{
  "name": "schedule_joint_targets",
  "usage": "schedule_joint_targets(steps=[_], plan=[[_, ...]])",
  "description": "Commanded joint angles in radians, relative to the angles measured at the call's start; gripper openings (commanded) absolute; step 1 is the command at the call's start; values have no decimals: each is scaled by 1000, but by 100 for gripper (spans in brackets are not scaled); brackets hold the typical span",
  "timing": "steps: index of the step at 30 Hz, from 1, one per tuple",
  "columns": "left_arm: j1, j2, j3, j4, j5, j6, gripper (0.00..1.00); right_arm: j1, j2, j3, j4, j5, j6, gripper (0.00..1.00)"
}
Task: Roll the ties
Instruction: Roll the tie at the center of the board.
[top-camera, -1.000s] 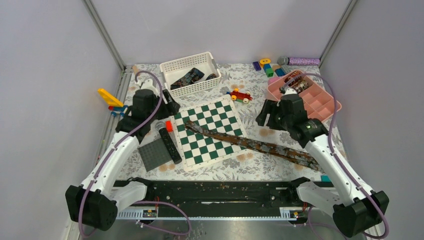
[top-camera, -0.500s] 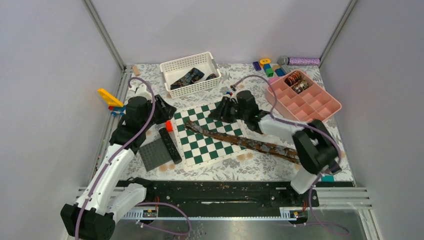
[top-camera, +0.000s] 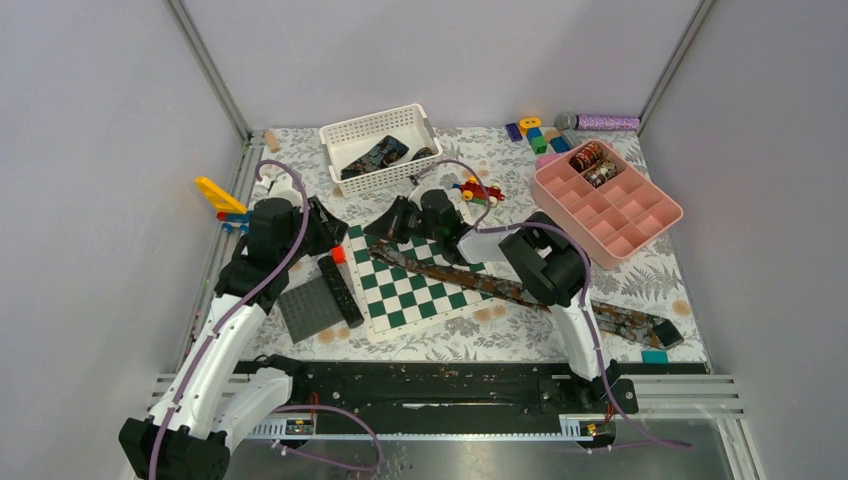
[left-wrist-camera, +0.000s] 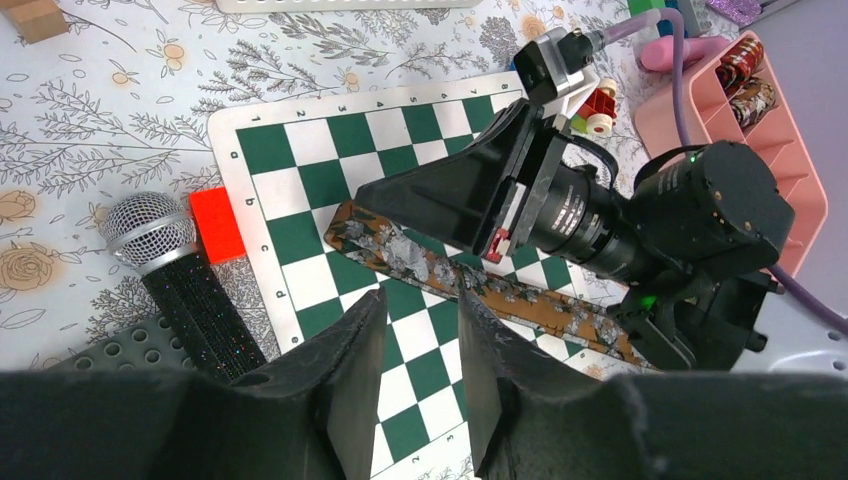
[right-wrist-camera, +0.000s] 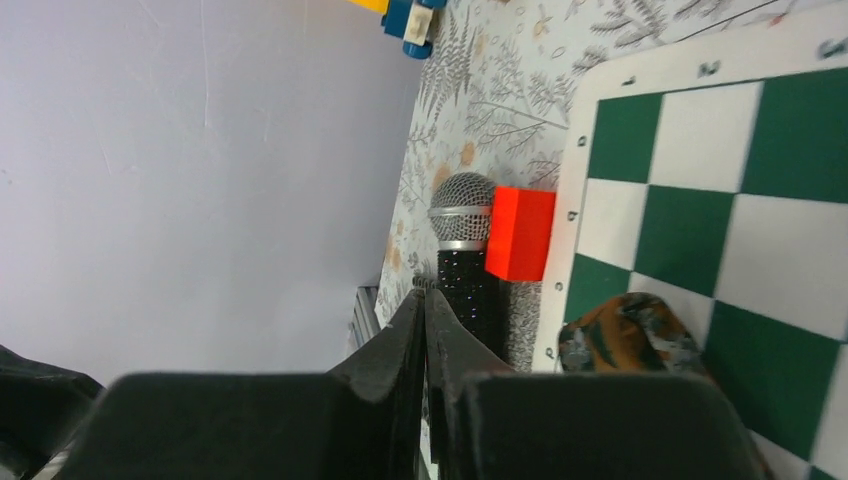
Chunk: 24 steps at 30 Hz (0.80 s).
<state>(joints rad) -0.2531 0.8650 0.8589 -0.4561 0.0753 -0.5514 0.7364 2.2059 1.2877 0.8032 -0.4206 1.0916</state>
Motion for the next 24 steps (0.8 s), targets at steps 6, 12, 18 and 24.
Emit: schedule_joint_targets(steps=[6, 12, 18, 24], plan=[[12, -16, -29, 33, 9, 14, 31, 55, 17, -17, 102, 78, 32, 1], [15, -9, -35, 36, 15, 21, 28, 59, 0, -70, 101, 131, 22, 0], [20, -8, -44, 40, 16, 24, 27, 60, 10, -110, 138, 157, 32, 0], [24, 0, -48, 42, 21, 25, 27, 60, 44, -95, 139, 161, 42, 0]])
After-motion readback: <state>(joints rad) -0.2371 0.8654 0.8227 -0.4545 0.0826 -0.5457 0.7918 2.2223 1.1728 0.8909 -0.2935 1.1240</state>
